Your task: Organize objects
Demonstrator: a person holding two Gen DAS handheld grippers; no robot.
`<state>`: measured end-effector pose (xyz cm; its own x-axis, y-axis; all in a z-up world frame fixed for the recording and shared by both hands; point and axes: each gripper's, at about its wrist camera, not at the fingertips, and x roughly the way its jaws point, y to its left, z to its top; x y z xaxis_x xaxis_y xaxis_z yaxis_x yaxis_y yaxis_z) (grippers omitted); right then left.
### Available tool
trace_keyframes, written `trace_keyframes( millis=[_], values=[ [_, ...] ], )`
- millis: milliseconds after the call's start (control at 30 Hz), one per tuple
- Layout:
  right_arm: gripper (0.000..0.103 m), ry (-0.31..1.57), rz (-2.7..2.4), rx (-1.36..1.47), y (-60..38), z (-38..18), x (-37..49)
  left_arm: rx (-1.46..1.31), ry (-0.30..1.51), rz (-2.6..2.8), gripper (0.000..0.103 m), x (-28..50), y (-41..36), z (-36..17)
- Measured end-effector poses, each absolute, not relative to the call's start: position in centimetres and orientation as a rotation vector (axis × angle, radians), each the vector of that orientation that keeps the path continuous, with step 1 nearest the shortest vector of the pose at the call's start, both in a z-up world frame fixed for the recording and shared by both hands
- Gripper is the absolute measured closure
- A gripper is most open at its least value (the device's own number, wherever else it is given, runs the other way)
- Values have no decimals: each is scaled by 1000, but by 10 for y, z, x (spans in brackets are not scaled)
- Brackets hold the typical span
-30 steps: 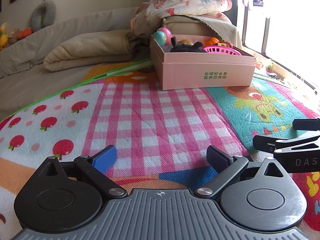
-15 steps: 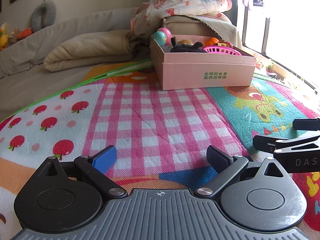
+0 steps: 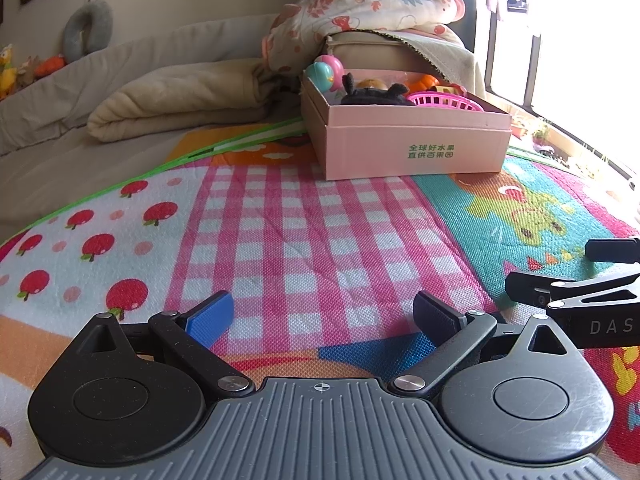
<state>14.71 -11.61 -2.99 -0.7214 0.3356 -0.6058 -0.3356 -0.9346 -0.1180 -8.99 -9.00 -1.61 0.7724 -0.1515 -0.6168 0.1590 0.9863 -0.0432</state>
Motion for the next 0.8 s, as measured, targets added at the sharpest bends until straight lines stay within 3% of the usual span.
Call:
trace_keyframes(
  millis=[800],
  values=[
    [0, -2, 2621, -921, -116, -30, 147, 12, 667, -166, 2, -90, -91, -16]
  ],
)
